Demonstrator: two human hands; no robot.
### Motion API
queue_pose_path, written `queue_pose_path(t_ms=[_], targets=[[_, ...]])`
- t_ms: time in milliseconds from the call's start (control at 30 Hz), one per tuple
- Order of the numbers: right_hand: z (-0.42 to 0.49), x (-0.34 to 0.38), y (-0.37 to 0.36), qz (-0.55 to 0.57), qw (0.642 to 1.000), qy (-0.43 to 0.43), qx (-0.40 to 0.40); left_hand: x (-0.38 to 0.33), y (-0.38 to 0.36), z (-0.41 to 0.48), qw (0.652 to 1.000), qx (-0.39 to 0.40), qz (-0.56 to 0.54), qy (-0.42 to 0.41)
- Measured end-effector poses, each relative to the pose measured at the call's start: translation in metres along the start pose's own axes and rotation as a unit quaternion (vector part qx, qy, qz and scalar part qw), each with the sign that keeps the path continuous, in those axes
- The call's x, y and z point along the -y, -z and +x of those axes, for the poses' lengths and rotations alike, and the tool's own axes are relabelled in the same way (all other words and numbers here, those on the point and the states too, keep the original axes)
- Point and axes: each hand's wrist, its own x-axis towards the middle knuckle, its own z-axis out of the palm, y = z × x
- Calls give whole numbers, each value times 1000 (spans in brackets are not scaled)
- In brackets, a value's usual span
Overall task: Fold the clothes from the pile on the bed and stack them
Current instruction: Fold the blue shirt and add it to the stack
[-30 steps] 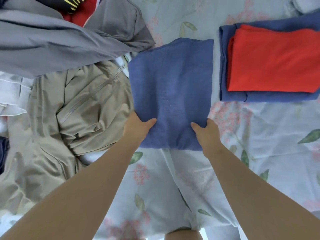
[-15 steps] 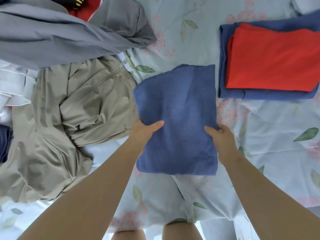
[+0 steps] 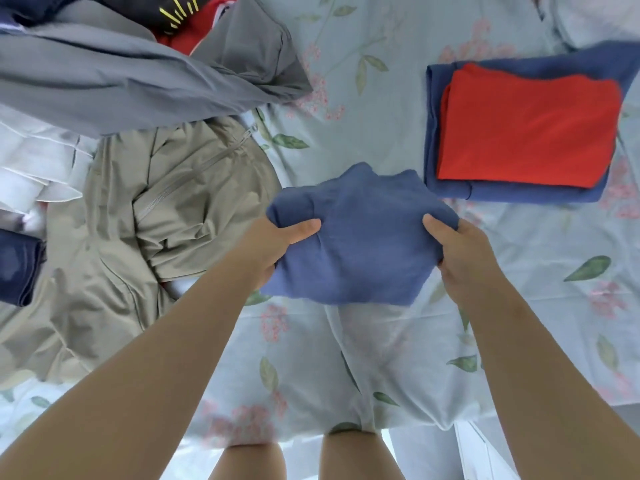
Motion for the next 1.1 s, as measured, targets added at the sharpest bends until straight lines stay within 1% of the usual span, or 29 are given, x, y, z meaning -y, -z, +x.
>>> queue_pose_path(t_ms=[167,233,300,367,467,533,600,667,733,767,800,867,900,967,1033,1100], targets=[[-49,40,8,35,997,72,12,-20,5,-65,989,11,5,-145],[-67,44,14,38,995,91,17,-16,5,-88,984,6,12,-177],[-81,36,19,33,995,88,14,1,5,-101,986,-3,23,-162],[-85,13,24,8,998,55,-1,30,5,-99,993,-21,38,-111],[-79,-40,28,-80,995,-48,-37,83,8,-85,997,-41,70,-13],[-74,-79,33,-134,983,-125,-35,118,8,-77,993,-37,101,56],[-69,-104,37,-168,970,-172,-26,139,7,-70,987,-44,117,97],[-62,-113,37,-186,967,-169,-35,145,6,-58,985,-92,121,83],[-52,-115,36,-173,972,-147,-57,140,2,-44,977,-157,132,63],[-46,-115,34,-167,974,-138,-71,136,0,-39,972,-175,142,65],[-42,-112,32,-166,974,-133,-80,132,-4,-35,971,-177,144,67],[-34,-108,25,-168,974,-132,-80,125,-13,-29,981,-148,113,61],[-30,-107,21,-167,975,-131,-71,123,-18,-26,984,-132,99,62],[-26,-102,12,-152,978,-133,-45,119,-28,-23,987,-110,104,61],[-26,-97,6,-154,979,-133,-17,110,-33,-25,987,-93,121,47],[-27,-89,6,-145,982,-120,-7,99,-35,-28,988,-89,121,25]])
